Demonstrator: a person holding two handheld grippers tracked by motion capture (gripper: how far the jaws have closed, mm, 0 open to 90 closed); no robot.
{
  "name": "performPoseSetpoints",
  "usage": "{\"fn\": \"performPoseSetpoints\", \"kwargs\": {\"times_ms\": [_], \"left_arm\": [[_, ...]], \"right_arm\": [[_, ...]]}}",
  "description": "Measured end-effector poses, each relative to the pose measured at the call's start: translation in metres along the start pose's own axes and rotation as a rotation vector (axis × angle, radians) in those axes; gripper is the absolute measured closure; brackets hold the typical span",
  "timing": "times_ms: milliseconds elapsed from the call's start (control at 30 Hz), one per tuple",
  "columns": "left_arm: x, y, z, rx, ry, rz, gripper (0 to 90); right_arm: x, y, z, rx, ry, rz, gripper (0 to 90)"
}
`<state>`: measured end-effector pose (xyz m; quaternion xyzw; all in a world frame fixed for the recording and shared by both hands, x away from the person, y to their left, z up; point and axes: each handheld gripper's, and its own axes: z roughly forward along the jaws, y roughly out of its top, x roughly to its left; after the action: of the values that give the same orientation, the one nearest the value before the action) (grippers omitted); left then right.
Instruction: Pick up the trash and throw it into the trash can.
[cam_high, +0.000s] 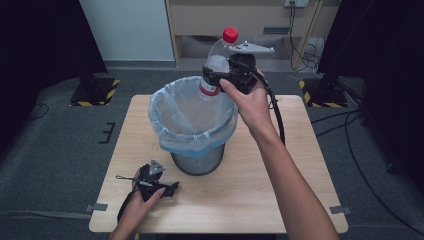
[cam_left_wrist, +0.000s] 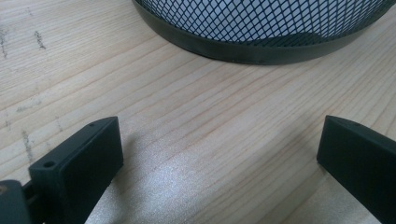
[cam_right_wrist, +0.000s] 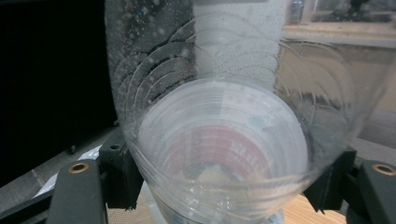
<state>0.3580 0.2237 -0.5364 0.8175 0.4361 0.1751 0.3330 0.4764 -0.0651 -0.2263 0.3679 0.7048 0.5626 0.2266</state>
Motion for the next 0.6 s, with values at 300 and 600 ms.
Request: {"fn": "performPoseSetpoints", "kwargs": {"times_ms": [300, 600], "left_arm": [[0.000, 0.000, 0.000, 0.000, 0.000, 0.000, 0.0], [0.000, 0.000, 0.000, 0.000, 0.000, 0.000, 0.0]], "right_arm": [[0.004, -0.010, 0.008, 0.036, 0.026, -0.010, 27.6], [0.000, -0.019, 0.014, 0.068, 0.036, -0.006, 27.5]]}}
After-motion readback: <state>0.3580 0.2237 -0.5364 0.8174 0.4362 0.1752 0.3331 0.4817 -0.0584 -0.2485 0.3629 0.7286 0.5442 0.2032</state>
